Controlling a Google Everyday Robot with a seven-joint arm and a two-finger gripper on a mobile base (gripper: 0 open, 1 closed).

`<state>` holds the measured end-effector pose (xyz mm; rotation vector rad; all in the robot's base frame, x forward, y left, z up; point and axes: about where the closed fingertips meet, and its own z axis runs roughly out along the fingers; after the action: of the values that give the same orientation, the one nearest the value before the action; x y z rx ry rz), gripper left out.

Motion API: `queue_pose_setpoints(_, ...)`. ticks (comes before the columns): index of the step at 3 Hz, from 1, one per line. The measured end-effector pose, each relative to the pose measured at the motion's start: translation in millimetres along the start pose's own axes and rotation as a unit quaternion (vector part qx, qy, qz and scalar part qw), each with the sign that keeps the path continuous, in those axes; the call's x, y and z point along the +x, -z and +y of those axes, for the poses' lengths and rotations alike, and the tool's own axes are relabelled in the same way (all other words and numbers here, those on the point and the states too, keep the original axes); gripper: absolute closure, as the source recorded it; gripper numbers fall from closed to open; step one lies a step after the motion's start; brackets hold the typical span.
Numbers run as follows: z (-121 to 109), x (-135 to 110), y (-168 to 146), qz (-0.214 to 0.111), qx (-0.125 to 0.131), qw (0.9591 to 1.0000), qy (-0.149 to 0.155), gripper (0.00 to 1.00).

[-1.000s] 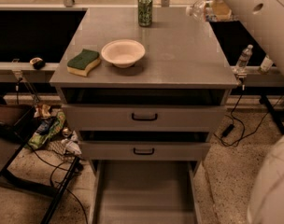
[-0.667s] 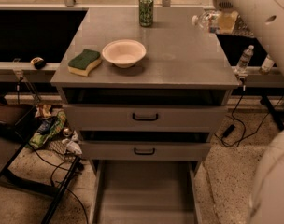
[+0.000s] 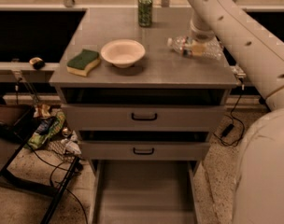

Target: Pick water bottle from bottom drawer and place on counter

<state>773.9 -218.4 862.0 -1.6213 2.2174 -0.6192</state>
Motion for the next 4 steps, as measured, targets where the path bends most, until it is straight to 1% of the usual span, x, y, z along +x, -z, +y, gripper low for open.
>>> queue_pose_setpoints(1,-0.9,0.0,1.4,0.000,0.000,1.0000,0.000,1.00)
queue_pose_setpoints(2,-0.8,0.0,1.4,0.000,0.000,1.0000,0.000,0.81)
queue_pose_setpoints(4,-0.8,0.0,1.3,0.000,0.000,1.0000,0.000,0.35)
